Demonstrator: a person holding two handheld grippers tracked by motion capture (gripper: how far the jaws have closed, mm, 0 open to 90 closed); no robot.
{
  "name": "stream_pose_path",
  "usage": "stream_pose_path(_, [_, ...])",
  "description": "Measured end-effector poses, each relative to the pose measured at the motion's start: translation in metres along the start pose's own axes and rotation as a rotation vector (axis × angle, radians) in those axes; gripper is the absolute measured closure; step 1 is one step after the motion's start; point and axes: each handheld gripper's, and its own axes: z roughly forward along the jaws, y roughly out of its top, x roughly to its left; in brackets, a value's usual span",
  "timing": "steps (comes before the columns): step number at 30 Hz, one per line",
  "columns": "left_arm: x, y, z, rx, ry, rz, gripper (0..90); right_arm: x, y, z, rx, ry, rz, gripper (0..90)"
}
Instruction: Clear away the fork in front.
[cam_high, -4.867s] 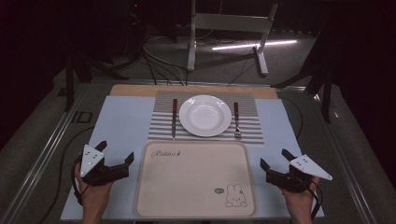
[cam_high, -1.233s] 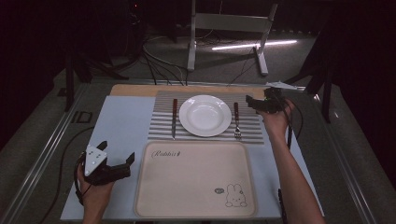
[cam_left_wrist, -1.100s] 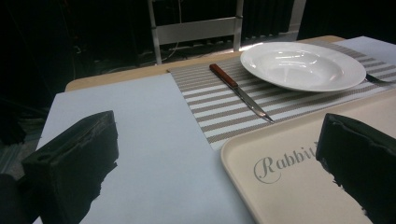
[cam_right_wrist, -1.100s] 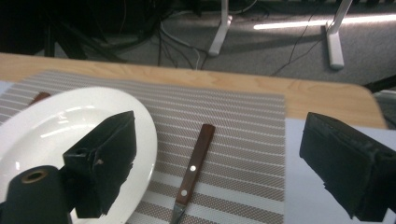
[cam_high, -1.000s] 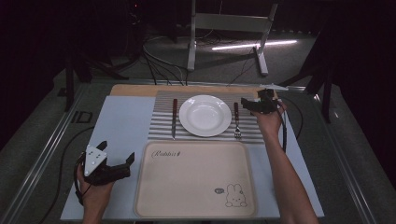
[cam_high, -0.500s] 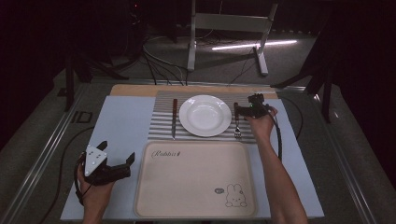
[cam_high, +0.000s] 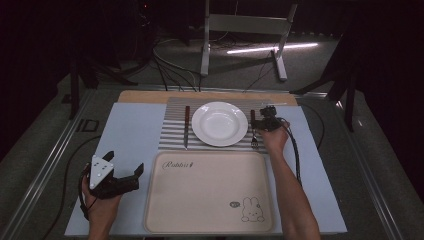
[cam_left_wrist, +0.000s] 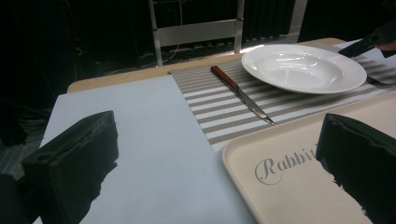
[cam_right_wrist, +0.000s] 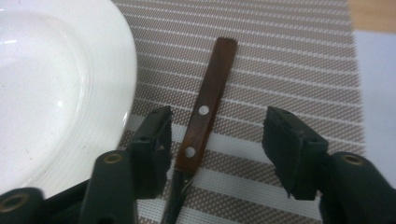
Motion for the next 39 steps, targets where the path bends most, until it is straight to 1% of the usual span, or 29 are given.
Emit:
stream_pose_path(2, [0.0, 0.0, 0.0, 0.001, 0.001, 0.001, 0.1, 0.001, -0.001, 0.002, 0.01, 0.004, 0.001, 44.4])
stream_pose_path(3, [0.0, 0.0, 0.0, 0.0, 0.001, 0.0, 0.1, 0.002, -0.001, 0.004, 0.021, -0.007, -0.007, 50.5])
stream_pose_path(4, [0.0, 0.0, 0.0, 0.001, 0.001, 0.0, 0.1, 0.003, -0.002, 0.005, 0.029, -0.011, -0.01, 53.6])
stream_pose_path(5, [0.0, 0.0, 0.0, 0.002, 0.001, 0.0, 0.1, 0.003, -0.002, 0.006, 0.035, -0.003, -0.012, 56.9])
stream_pose_path(7, [0.0, 0.0, 0.0, 0.002, 0.001, 0.003, 0.1, 0.003, -0.003, 0.007, 0.061, 0.007, -0.011, 68.8])
stream_pose_path(8, [0.0, 0.0, 0.0, 0.002, 0.001, 0.003, 0.1, 0.003, -0.003, 0.007, 0.061, 0.007, -0.011, 68.8])
stream_pose_path(9, [0.0, 0.0, 0.0, 0.0, 0.0, 0.004, 0.1, 0.003, -0.004, 0.007, 0.074, -0.005, -0.011, 70.4])
stream_pose_path(10, [0.0, 0.0, -0.001, 0.0, 0.001, 0.004, 0.1, 0.0, -0.004, 0.005, 0.085, 0.001, -0.001, 76.0])
stream_pose_path(11, [0.0, 0.0, -0.001, 0.0, 0.002, 0.005, 0.1, -0.002, -0.004, 0.003, 0.093, 0.0, -0.005, 77.0])
stream_pose_path(13, [0.0, 0.0, -0.001, 0.002, 0.004, 0.003, 0.1, -0.005, -0.005, 0.0, 0.115, -0.005, -0.011, 77.4])
stream_pose_path(14, [0.001, -0.001, -0.001, 0.003, 0.005, 0.003, 0.1, -0.006, -0.006, -0.002, 0.134, -0.02, -0.022, 77.6])
stream_pose_path(15, [0.001, -0.001, -0.001, 0.004, 0.006, 0.002, 0.1, -0.008, -0.006, -0.004, 0.145, -0.021, -0.018, 77.7])
stream_pose_path(16, [0.001, 0.0, -0.001, 0.003, 0.005, 0.003, 0.1, -0.009, -0.007, -0.006, 0.16, -0.023, -0.023, 77.7])
stream_pose_path(17, [0.0, 0.0, -0.001, 0.002, 0.005, 0.003, 0.1, -0.01, -0.007, -0.008, 0.175, -0.029, -0.038, 77.8])
stream_pose_path(19, [0.0, 0.0, 0.0, 0.004, 0.004, 0.003, 0.1, -0.011, -0.009, -0.012, 0.202, -0.034, -0.049, 77.8])
stream_pose_path(22, [-0.002, -0.001, 0.001, 0.008, 0.003, 0.007, 0.1, -0.012, -0.011, -0.016, 0.226, -0.027, -0.063, 77.8])
stream_pose_path(26, [-0.003, -0.001, 0.001, 0.011, 0.003, 0.013, 0.1, -0.01, -0.01, -0.017, 0.262, -0.019, -0.103, 77.6])
stream_pose_path(29, [-0.002, -0.001, 0.001, 0.01, 0.004, 0.009, 0.1, -0.01, -0.007, -0.018, 0.305, -0.013, -0.11, 77.4])
stream_pose_path(33, [-0.002, -0.001, 0.001, 0.01, 0.004, 0.009, 0.1, -0.007, -0.008, -0.019, 0.316, -0.025, -0.144, 78.0])
stream_pose_path(35, [-0.002, -0.001, 0.001, 0.01, 0.003, 0.013, 0.1, -0.006, -0.009, -0.02, 0.321, -0.024, -0.138, 78.2])
stream_pose_path(39, [-0.002, -0.001, 0.002, 0.013, 0.003, 0.012, 0.1, -0.005, -0.013, -0.024, 0.287, -0.022, -0.158, 78.4])
